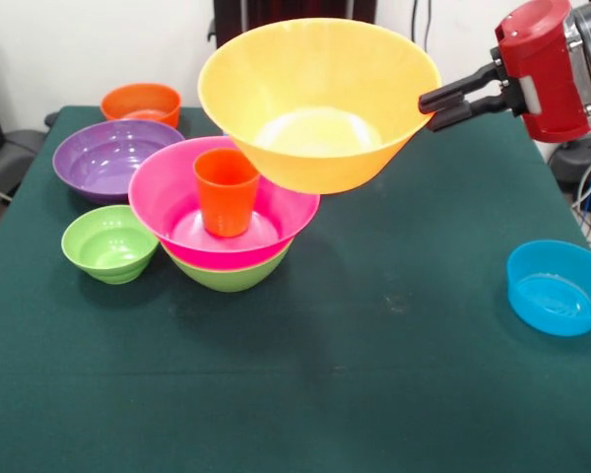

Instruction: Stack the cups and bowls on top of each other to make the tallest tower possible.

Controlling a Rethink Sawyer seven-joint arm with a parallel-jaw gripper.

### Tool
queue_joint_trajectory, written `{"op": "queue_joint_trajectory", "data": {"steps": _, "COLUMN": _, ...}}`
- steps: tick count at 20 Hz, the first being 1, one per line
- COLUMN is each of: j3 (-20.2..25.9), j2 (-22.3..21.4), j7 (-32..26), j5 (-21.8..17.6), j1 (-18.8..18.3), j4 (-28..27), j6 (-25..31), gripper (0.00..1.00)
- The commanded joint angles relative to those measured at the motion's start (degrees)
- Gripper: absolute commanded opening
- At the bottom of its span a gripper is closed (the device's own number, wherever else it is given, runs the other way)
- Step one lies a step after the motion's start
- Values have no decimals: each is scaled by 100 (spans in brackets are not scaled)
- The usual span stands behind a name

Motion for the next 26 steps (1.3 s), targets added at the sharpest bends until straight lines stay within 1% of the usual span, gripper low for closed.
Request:
{"op": "queue_joint_trajectory", "data": {"steps": 1, "j3": 434, "j2": -89, "j7": -1820, "j5": -369, "j1": -169, "j4": -89, "j6": -111, "gripper": 0}}
{"op": "queue_joint_trajectory", "data": {"steps": 2, "j3": 435, "j2": -85, "j7": -1849, "j5": -371, "j1": -186, "j4": -99, "j6": -122, "gripper": 0}}
{"op": "queue_joint_trajectory", "data": {"steps": 3, "j3": 423, "j2": -1, "j7": -1888, "j5": -352, "j1": -246, "j4": -259, "j6": -82, "gripper": 0}}
{"op": "queue_joint_trajectory", "data": {"steps": 4, "j3": 430, "j2": 9, "j7": -1907, "j5": -358, "j1": -265, "j4": -261, "j6": -115, "gripper": 0}}
{"op": "queue_joint_trajectory", "data": {"steps": 7, "j3": 452, "j2": -142, "j7": -1971, "j5": -434, "j1": -264, "j4": 8, "j6": -341, "gripper": 0}}
{"op": "queue_joint_trajectory", "data": {"steps": 11, "j3": 475, "j2": -252, "j7": -2043, "j5": -493, "j1": -253, "j4": 185, "j6": -470, "gripper": 0}}
{"op": "queue_joint_trajectory", "data": {"steps": 16, "j3": 447, "j2": -261, "j7": -2110, "j5": -561, "j1": -235, "j4": 164, "j6": -470, "gripper": 0}}
{"op": "queue_joint_trajectory", "data": {"steps": 20, "j3": 424, "j2": -215, "j7": -2150, "j5": -626, "j1": -230, "j4": 49, "j6": -406, "gripper": 0}}
{"op": "queue_joint_trajectory", "data": {"steps": 26, "j3": 439, "j2": -199, "j7": -2216, "j5": -693, "j1": -233, "j4": 49, "j6": -418, "gripper": 0}}
